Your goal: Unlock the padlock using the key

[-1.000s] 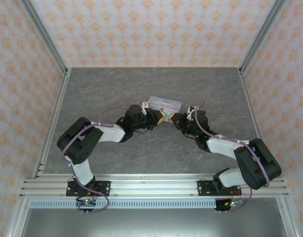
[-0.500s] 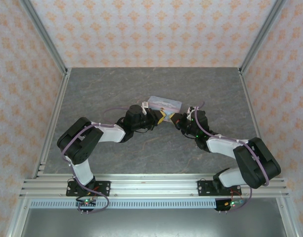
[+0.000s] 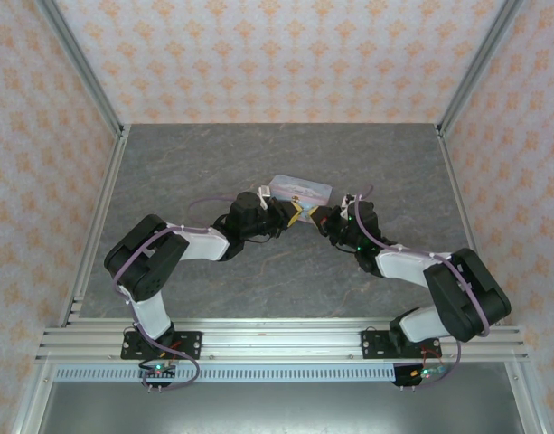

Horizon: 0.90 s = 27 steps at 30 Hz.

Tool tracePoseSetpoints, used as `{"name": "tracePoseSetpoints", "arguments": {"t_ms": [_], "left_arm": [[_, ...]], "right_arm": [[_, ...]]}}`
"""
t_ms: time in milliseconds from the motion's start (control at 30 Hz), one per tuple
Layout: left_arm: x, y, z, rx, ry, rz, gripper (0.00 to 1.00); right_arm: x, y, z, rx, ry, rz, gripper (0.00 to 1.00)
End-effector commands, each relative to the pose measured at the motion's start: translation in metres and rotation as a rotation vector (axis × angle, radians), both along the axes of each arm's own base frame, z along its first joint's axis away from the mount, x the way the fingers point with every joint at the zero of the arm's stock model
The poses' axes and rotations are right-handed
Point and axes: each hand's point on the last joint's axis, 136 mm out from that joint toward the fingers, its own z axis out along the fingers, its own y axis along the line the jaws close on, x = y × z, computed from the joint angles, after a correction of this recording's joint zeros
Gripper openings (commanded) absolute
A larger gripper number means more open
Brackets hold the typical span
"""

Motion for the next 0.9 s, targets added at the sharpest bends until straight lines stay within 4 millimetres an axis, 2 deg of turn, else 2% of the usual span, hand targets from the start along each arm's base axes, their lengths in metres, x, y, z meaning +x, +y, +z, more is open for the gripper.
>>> {"name": "tracePoseSetpoints", "arguments": {"t_ms": [0, 133, 300, 600, 867], "left_arm": [[-0.001, -0.01, 0.028, -0.056, -0.06, -0.013, 0.0], [0.0, -0.007, 0.024, -0.045, -0.05, 0.005, 0.0], [0.0, -0.006, 0.022, -0.043, -0.045, 0.012, 0.0], [0.001, -0.006, 0.022, -0.043, -0.044, 0.016, 0.0], [0.001, -0.006, 0.021, -0.043, -0.041, 0.015, 0.0]], "right_arm": [[0.005, 0.007, 0.026, 0.041, -0.063, -0.001, 0.0], [-0.002, -0.006, 0.011, 0.004, -0.024, -0.052, 0.0], [-0.008, -0.016, 0.002, -0.01, 0.002, -0.085, 0.0], [-0.009, -0.014, -0.001, -0.016, 0.025, -0.073, 0.0], [-0.005, -0.009, 0.005, -0.006, 0.017, -0.06, 0.0]]}}
